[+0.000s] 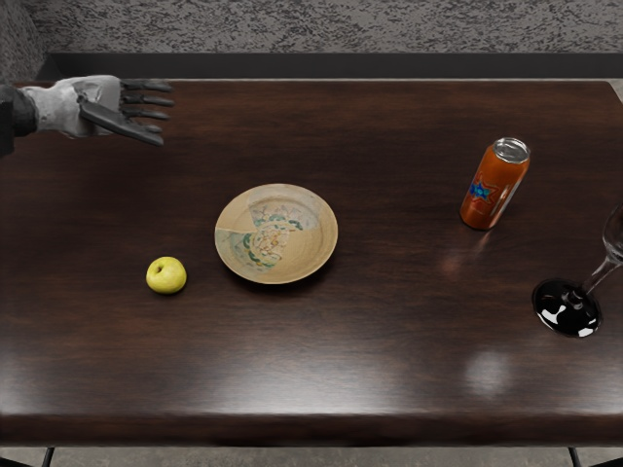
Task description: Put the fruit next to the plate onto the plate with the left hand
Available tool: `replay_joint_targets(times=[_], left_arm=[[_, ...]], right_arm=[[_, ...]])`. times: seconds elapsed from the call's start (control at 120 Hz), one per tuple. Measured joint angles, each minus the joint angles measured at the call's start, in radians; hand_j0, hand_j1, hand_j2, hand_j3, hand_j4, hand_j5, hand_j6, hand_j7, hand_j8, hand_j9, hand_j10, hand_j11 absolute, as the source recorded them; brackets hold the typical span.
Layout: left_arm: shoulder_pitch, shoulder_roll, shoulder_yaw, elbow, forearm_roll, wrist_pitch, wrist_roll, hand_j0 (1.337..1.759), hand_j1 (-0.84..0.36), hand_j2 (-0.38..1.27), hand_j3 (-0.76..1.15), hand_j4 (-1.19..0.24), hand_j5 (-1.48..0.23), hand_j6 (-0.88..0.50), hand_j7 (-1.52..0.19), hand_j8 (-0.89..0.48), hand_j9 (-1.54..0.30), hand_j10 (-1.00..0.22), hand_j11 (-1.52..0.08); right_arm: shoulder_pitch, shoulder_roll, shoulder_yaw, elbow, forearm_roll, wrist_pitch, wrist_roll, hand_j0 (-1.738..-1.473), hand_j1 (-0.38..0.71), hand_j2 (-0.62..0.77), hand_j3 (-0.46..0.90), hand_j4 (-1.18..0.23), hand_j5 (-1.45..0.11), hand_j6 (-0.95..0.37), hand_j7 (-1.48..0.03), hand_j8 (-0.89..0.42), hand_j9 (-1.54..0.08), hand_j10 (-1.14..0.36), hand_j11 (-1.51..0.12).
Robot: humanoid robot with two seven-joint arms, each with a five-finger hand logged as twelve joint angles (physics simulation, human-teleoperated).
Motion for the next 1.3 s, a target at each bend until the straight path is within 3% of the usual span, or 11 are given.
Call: replay_joint_targets(times=[0.117, 0.25, 0.358, 0.458, 0.533, 0.625, 0.683, 0.783, 0.908, 1.075, 1.3], left_arm=[[0.001, 0.008, -0.001, -0.016, 0.015, -0.001, 0.007, 1.658, 0.05, 0.05, 0.0, -0.25, -0.32, -0.25, -0.32, -0.25, -0.32, -0.25, -0.32], [-0.02, 0.043, -0.004, -0.064, 0.083, -0.001, 0.133, 1.658, 0.05, 0.05, 0.0, -0.25, -0.32, -0.25, -0.32, -0.25, -0.32, -0.25, -0.32], [-0.047, 0.261, -0.008, -0.292, 0.227, -0.001, 0.178, 1.658, 0.05, 0.05, 0.0, -0.25, -0.32, -0.25, -0.32, -0.25, -0.32, -0.25, -0.32], [-0.069, 0.341, -0.011, -0.5, 0.35, 0.034, 0.224, 1.658, 0.05, 0.05, 0.0, -0.25, -0.32, -0.25, -0.32, -0.25, -0.32, -0.25, -0.32], [-0.112, 0.394, -0.004, -0.6, 0.41, 0.102, 0.251, 1.658, 0.05, 0.05, 0.0, -0.25, -0.32, -0.25, -0.32, -0.25, -0.32, -0.25, -0.32], [-0.348, 0.443, 0.135, -0.743, 0.445, 0.264, 0.265, 1.658, 0.05, 0.05, 0.0, -0.25, -0.32, -0.25, -0.32, -0.25, -0.32, -0.25, -0.32], [-0.382, 0.445, 0.229, -0.83, 0.454, 0.352, 0.268, 1.658, 0.05, 0.05, 0.0, -0.25, -0.32, -0.25, -0.32, -0.25, -0.32, -0.25, -0.32], [-0.535, 0.412, 0.397, -0.96, 0.456, 0.482, 0.272, 1.658, 0.05, 0.05, 0.0, -0.25, -0.32, -0.25, -0.32, -0.25, -0.32, -0.25, -0.32], [-0.693, 0.265, 0.635, -1.068, 0.443, 0.612, 0.276, 1.658, 0.05, 0.05, 0.0, -0.25, -0.32, -0.25, -0.32, -0.25, -0.32, -0.25, -0.32], [-0.747, 0.119, 0.828, -1.145, 0.42, 0.689, 0.322, 1.658, 0.05, 0.05, 0.0, -0.25, -0.32, -0.25, -0.32, -0.25, -0.32, -0.25, -0.32], [-0.766, -0.028, 0.899, -1.18, 0.341, 0.722, 0.414, 1.658, 0.05, 0.05, 0.0, -0.25, -0.32, -0.25, -0.32, -0.25, -0.32, -0.25, -0.32]], right_arm=[[-0.001, 0.0, 0.0, 0.0, 0.0, 0.005, 0.0, -1.658, -0.31, -0.01, 0.0, -0.04, -0.05, -0.04, -0.05, -0.04, -0.05, -0.04, -0.05], [-0.006, 0.0, 0.0, 0.0, 0.0, 0.007, -0.001, -1.658, -0.31, -0.01, 0.0, -0.04, -0.05, -0.04, -0.05, -0.04, -0.05, -0.04, -0.05], [-0.007, 0.0, 0.0, 0.0, 0.0, 0.008, -0.001, -1.658, -0.31, -0.01, 0.0, -0.04, -0.05, -0.04, -0.05, -0.04, -0.05, -0.04, -0.05], [-0.007, 0.0, 0.0, 0.0, 0.0, 0.008, -0.001, -1.658, -0.31, -0.01, 0.0, -0.04, -0.05, -0.04, -0.05, -0.04, -0.05, -0.04, -0.05], [-0.007, 0.0, 0.0, 0.0, 0.0, 0.008, -0.001, -1.658, -0.31, -0.01, 0.0, -0.04, -0.05, -0.04, -0.05, -0.04, -0.05, -0.04, -0.05], [-0.007, 0.0, 0.0, 0.0, 0.0, 0.008, -0.001, -1.658, -0.31, -0.01, 0.0, -0.04, -0.05, -0.04, -0.05, -0.04, -0.05, -0.04, -0.05], [-0.007, 0.0, 0.0, 0.0, 0.0, 0.008, -0.001, -1.658, -0.31, -0.01, 0.0, -0.04, -0.05, -0.04, -0.05, -0.04, -0.05, -0.04, -0.05], [-0.007, 0.0, 0.0, 0.0, 0.0, 0.008, -0.001, -1.658, -0.31, -0.01, 0.0, -0.04, -0.05, -0.04, -0.05, -0.04, -0.05, -0.04, -0.05], [-0.007, 0.0, 0.0, 0.0, 0.0, 0.008, -0.001, -1.658, -0.31, -0.01, 0.0, -0.04, -0.05, -0.04, -0.05, -0.04, -0.05, -0.04, -0.05], [-0.007, 0.0, 0.0, 0.0, 0.0, 0.008, -0.001, -1.658, -0.31, -0.01, 0.0, -0.04, -0.05, -0.04, -0.05, -0.04, -0.05, -0.04, -0.05], [-0.007, 0.0, 0.0, 0.0, 0.0, 0.008, -0.001, -1.658, -0.31, -0.01, 0.0, -0.04, -0.05, -0.04, -0.05, -0.04, -0.05, -0.04, -0.05]])
